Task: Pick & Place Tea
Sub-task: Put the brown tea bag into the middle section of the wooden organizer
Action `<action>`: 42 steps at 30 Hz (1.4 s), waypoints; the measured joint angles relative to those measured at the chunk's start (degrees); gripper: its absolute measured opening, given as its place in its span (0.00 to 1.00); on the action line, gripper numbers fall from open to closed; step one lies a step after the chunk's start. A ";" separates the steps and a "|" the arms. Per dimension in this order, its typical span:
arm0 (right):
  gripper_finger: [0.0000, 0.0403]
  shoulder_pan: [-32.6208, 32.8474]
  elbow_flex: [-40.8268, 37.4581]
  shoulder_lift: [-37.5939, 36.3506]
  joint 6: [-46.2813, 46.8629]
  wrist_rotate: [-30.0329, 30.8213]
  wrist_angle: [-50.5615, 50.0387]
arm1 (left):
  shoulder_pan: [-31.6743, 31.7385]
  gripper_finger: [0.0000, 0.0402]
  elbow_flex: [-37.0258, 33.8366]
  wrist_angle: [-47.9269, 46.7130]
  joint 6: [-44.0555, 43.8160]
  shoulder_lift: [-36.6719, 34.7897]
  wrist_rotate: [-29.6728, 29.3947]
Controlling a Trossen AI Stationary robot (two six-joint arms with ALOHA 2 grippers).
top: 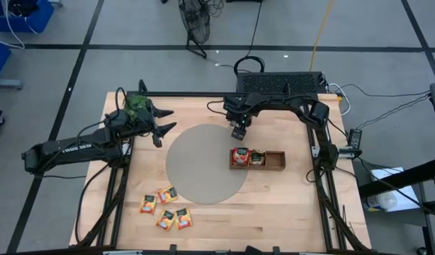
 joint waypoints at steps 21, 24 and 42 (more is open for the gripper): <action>0.06 7.46 -3.53 -21.20 1.38 12.23 1.78 | 0.00 0.59 0.04 0.02 0.01 0.00 0.00; 0.06 12.41 -10.44 -29.34 7.08 15.46 4.95 | 0.01 0.59 0.04 0.04 0.00 0.00 0.01; 0.06 44.83 -63.06 -51.95 6.07 71.14 72.58 | 0.02 0.59 0.04 0.02 0.01 0.00 0.00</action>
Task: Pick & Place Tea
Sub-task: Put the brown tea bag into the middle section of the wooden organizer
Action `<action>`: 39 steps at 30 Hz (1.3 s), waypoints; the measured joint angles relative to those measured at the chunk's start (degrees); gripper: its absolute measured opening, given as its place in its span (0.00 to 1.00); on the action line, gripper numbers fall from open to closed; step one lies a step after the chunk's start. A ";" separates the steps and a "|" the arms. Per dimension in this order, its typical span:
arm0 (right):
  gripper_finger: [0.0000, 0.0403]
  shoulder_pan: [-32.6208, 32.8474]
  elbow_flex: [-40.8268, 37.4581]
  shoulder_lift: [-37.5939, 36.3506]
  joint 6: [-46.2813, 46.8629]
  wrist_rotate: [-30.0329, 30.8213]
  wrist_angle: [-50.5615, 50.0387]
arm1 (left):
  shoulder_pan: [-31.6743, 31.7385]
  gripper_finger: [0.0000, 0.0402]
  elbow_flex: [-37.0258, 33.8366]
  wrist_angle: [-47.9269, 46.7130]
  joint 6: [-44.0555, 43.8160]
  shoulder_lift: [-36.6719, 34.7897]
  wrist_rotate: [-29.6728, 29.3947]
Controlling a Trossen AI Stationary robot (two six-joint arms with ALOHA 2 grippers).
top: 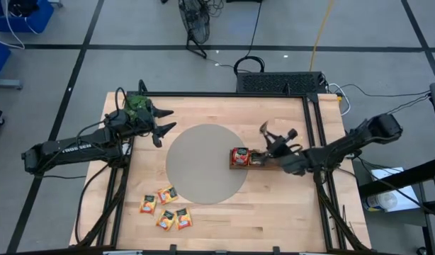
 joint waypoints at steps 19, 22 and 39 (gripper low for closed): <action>0.06 -11.13 -8.99 11.43 -25.72 -21.50 53.21 | -0.83 0.59 0.07 6.35 -10.34 0.02 2.02; 0.06 -12.21 -8.98 11.43 -25.00 -21.74 52.98 | -0.83 0.59 0.07 6.68 -10.80 0.48 0.38; 0.06 -15.65 -8.92 11.43 -23.63 -21.64 51.97 | -10.66 0.59 19.74 14.71 -16.10 41.20 -5.34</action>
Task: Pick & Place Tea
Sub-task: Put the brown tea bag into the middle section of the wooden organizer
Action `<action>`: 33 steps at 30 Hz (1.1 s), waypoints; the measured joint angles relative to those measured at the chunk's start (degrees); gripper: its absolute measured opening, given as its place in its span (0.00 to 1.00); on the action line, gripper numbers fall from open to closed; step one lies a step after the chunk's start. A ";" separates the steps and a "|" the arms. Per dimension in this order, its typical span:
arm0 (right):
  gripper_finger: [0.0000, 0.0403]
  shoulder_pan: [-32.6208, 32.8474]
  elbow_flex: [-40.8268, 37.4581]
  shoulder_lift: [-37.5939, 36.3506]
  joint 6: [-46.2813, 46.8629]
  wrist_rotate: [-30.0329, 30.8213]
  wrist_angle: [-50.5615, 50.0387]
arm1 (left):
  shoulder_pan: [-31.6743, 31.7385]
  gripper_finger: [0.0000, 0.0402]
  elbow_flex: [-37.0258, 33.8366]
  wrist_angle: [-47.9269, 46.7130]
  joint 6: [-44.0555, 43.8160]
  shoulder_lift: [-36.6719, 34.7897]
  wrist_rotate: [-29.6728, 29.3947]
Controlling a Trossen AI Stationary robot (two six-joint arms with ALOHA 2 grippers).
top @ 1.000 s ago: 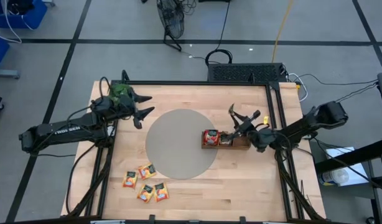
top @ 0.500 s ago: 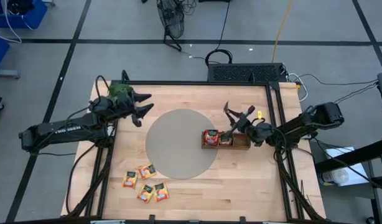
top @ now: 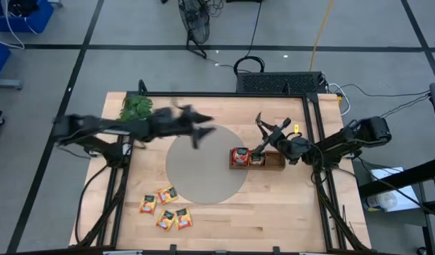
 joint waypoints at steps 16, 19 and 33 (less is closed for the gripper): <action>0.06 -0.54 0.00 0.00 -3.88 4.38 -2.68 | -3.31 0.59 52.00 -41.39 0.44 30.93 -0.59; 0.06 -0.50 0.02 0.00 -4.65 2.36 -2.87 | -3.61 0.59 54.51 -41.29 -2.35 33.70 -0.63; 0.06 -0.50 0.02 0.00 -4.90 -0.12 -2.94 | -2.14 0.59 57.66 -43.16 -7.51 38.19 -6.26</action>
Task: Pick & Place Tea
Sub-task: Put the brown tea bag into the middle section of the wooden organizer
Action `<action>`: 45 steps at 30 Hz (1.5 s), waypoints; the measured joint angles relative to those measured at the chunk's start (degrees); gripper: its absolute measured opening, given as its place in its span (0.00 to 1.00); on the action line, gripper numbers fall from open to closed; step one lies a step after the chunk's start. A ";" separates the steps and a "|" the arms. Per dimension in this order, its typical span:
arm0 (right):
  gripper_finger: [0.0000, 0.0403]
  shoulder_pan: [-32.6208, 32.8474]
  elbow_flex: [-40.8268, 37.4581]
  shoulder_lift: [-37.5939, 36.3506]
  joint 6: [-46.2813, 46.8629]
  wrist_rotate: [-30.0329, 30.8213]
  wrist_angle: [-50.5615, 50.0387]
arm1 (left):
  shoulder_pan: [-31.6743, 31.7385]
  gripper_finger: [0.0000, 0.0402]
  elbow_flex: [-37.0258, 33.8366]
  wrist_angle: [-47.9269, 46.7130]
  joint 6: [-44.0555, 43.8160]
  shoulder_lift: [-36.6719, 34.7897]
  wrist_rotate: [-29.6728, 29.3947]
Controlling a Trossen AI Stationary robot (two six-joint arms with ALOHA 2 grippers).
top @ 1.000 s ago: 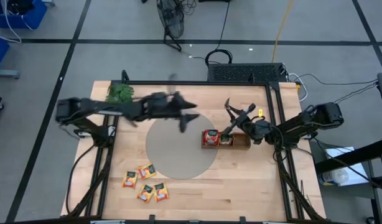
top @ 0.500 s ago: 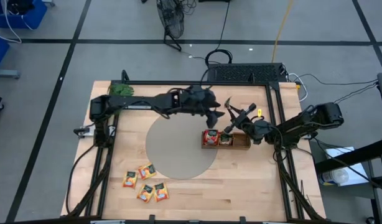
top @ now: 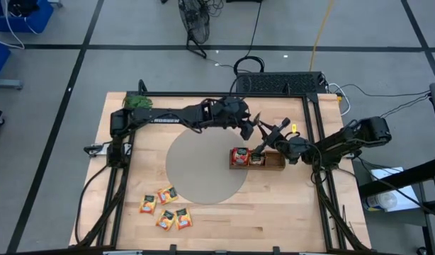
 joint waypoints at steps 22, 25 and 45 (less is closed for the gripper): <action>0.06 0.00 0.00 -0.02 1.40 0.05 -0.01 | 0.61 0.01 0.02 2.87 8.35 0.16 4.43; 0.09 0.04 0.12 -0.02 1.56 -0.92 0.27 | 0.40 0.01 0.02 -0.33 13.25 -1.62 1.46; 0.24 2.67 9.47 -8.90 15.04 -25.10 -34.89 | -8.00 0.00 -0.06 -28.49 24.74 -6.69 -4.83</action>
